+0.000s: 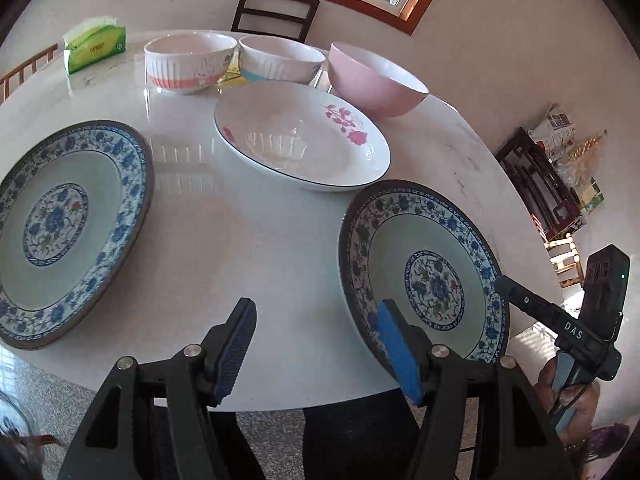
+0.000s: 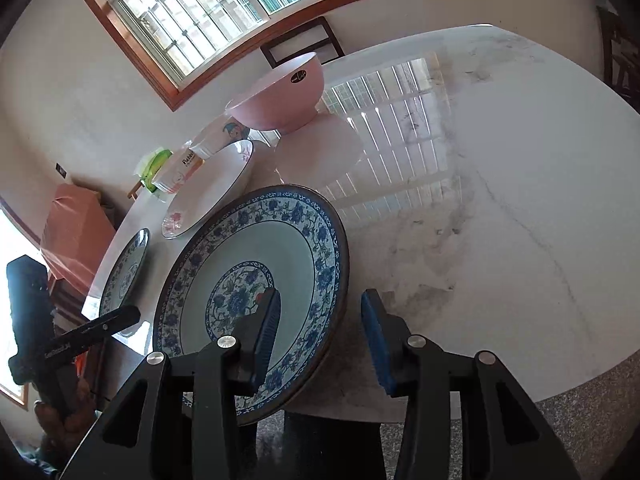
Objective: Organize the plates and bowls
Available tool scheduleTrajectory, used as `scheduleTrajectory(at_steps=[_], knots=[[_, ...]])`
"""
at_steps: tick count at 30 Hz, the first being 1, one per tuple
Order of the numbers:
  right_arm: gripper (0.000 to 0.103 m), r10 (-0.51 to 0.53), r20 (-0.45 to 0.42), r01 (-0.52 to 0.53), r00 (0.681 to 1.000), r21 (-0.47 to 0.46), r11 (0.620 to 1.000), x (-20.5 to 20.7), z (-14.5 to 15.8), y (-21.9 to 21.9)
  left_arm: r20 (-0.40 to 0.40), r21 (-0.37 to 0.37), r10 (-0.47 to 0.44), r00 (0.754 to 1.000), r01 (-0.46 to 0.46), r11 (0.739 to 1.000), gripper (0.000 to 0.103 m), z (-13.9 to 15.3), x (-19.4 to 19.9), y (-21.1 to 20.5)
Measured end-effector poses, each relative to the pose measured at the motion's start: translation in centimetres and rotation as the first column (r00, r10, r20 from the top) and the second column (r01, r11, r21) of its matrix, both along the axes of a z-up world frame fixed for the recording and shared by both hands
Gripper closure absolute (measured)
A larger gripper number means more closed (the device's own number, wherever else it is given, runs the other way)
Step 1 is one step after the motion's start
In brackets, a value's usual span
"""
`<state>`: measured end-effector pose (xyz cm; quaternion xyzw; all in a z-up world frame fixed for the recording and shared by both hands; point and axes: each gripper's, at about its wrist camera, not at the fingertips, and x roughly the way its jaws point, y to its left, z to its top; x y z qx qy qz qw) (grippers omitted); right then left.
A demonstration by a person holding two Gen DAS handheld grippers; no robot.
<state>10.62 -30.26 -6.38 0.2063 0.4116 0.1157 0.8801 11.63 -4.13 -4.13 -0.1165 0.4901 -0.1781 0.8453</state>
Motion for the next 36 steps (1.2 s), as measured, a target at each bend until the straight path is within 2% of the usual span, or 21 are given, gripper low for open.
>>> scheduleTrajectory(at_steps=[1,3,4,7,11,14,19,20,21,22,23,25,32,36], knots=[[0.062,0.007,-0.001,-0.007,1.0,0.006,1.0,0.1,-0.1,-0.1,0.005,-0.005,-0.007,1.0,0.008,1.0,0.038,-0.1,0.3,-0.3],[0.062,0.019,-0.007,-0.019,1.0,0.028,0.999,0.4,-0.4,-0.2,0.018,0.065,-0.003,1.0,0.002,0.998,0.038,-0.1,0.8,-1.0],[0.062,0.021,-0.004,-0.021,1.0,0.038,0.999,0.6,-0.4,-0.3,0.015,0.074,-0.012,1.0,0.011,0.997,0.038,-0.1,1.1,-1.3],[0.062,0.028,0.0,-0.028,1.0,0.047,0.998,0.9,-0.5,-0.3,-0.015,0.038,-0.057,0.998,0.058,0.998,0.038,-0.4,1.5,-1.8],[0.062,0.039,0.001,-0.039,0.999,0.063,0.997,1.2,-0.6,-0.3,-0.023,0.057,-0.064,0.998,0.066,0.996,0.038,-0.7,1.9,-2.3],[0.062,0.048,0.001,-0.047,0.999,0.063,0.997,1.3,-0.6,-0.1,-0.041,0.024,-0.081,0.996,0.082,0.996,0.038,-0.8,2.3,-2.4],[0.064,0.055,0.01,-0.056,0.998,0.054,0.997,1.6,-0.6,0.2,-0.042,0.061,-0.113,0.993,0.116,0.991,0.038,-0.6,2.5,-3.7],[0.065,0.055,0.013,-0.055,0.998,0.047,0.997,1.6,-0.6,0.3,-0.038,0.069,-0.116,0.993,0.118,0.991,0.041,-0.5,2.5,-3.9],[0.066,0.051,0.012,-0.051,0.999,0.036,0.998,1.6,-0.6,0.4,-0.033,0.075,-0.121,0.992,0.123,0.99,0.049,-0.6,2.5,-4.2],[0.07,0.046,0.012,-0.046,0.999,0.018,0.999,1.6,-0.6,0.5,-0.025,0.105,-0.115,0.993,0.117,0.988,0.063,-0.6,2.4,-4.4],[0.077,0.035,0.016,-0.034,0.999,-0.009,0.999,1.5,-0.6,0.5,-0.011,0.149,-0.1,0.995,0.1,0.984,0.071,-0.6,2.3,-4.7],[0.085,0.02,0.027,-0.019,0.999,-0.045,0.999,1.4,-0.7,0.4,0.011,0.156,-0.089,0.996,0.086,0.984,0.072,-0.6,2.0,-4.8],[0.086,-0.001,0.039,0.003,0.999,-0.036,0.999,0.5,-0.7,0.2,0.03,0.15,-0.07,0.997,0.064,0.987,0.073,-0.8,1.0,-4.7],[0.087,-0.009,0.034,0.01,0.999,-0.019,1.0,-0.3,-0.7,0.3,0.061,0.178,-0.069,0.996,0.058,0.982,0.073,-0.3,0.1,-4.7]])
